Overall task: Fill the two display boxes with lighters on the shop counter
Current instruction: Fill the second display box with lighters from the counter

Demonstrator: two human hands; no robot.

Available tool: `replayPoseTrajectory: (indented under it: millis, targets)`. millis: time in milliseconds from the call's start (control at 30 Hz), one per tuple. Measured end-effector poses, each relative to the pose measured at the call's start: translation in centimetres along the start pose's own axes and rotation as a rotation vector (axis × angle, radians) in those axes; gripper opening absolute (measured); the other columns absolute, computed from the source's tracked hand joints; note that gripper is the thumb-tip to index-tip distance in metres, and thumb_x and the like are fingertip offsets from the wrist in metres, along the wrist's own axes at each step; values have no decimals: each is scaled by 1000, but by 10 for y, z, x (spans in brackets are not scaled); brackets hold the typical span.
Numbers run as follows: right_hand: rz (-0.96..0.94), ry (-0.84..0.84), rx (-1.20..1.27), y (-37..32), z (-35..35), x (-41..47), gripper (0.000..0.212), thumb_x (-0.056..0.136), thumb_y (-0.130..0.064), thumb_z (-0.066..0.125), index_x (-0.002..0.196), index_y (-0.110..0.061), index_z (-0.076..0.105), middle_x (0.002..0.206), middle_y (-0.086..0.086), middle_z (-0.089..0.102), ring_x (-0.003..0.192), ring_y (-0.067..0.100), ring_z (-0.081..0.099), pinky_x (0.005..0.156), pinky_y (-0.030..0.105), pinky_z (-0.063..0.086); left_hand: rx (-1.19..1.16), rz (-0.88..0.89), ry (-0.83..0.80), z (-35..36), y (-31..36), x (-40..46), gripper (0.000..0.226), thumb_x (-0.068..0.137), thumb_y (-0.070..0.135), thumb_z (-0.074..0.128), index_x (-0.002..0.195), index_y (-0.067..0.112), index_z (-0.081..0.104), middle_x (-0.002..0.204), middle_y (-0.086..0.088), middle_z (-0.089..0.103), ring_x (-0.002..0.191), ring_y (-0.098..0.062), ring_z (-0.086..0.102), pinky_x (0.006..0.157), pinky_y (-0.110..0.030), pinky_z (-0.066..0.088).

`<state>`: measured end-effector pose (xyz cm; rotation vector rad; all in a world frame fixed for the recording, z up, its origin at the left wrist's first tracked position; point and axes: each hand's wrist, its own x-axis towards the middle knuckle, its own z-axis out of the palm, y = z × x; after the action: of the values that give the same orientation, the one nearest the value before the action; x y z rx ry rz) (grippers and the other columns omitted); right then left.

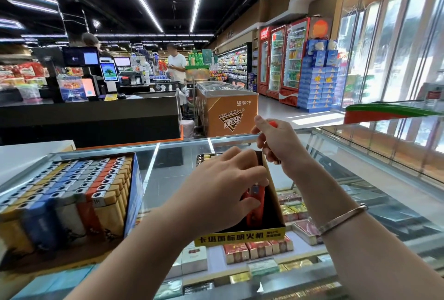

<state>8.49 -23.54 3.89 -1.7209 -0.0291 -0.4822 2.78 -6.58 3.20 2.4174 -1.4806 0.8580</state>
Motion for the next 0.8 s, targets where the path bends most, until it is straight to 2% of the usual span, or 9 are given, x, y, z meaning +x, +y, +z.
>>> replayPoseTrajectory:
  millis: [67,133,267,400,500,600,667,733,800]
  targets:
    - [-4,3,-5,-1,0,-1,36,96,-38,45,79,-9,57,55,2,49,34,5,38,33,17,30,-14,-24,-19,3,-1,0,31,73,36,74,100,27,61,110,7,54,104,-13,46,78,-24,36]
    - [-10,45,1,-2,0,-2,39,96,-41,43,77,-10,58,57,2,50,38,6,40,36,18,33,-111,-80,-62,4,-5,-1,32,77,45,68,104,29,59,120,12,47,113,-8,39,84,-20,33]
    - [-27,163,102,-11,-4,-1,49,97,-44,36,68,-12,60,62,2,58,55,11,50,57,27,37,-258,-162,-31,5,-5,1,42,76,63,47,109,39,54,122,24,45,114,4,34,85,-17,33]
    - [-8,-16,270,-20,-4,-3,61,95,-44,32,53,-18,66,61,0,65,68,17,57,81,43,38,-242,-251,174,7,-7,2,39,84,53,52,121,42,45,119,18,53,106,4,42,84,-24,41]
    - [-45,-157,252,-21,8,-9,61,95,-44,30,54,-17,66,63,1,65,66,15,58,84,46,38,-116,-241,315,7,-9,2,45,81,40,58,125,32,52,108,9,62,97,-10,56,75,-26,45]
    - [-29,-214,246,-22,20,-14,55,92,-48,35,58,-17,65,63,-1,65,68,12,57,86,45,38,-69,-197,412,5,-11,1,39,81,40,60,117,23,61,97,5,67,84,-15,61,66,-29,51]
    - [-16,-232,269,-22,22,-14,51,90,-48,38,59,-17,65,63,-1,64,73,15,56,92,48,36,-207,-223,439,2,-10,1,35,83,37,60,115,24,63,98,7,69,85,-10,63,70,-28,52]
    - [-16,-223,273,-23,21,-14,48,91,-44,39,58,-19,64,59,-3,62,73,17,54,95,50,33,-483,-296,440,1,-8,2,31,84,31,64,115,26,63,104,10,67,90,-1,62,76,-17,50]
    - [-22,-211,246,-22,20,-15,45,92,-44,39,61,-19,61,57,-4,61,71,17,53,94,48,33,-747,-357,425,-1,-6,4,29,84,29,62,113,25,64,104,12,68,92,-2,63,77,-14,49]
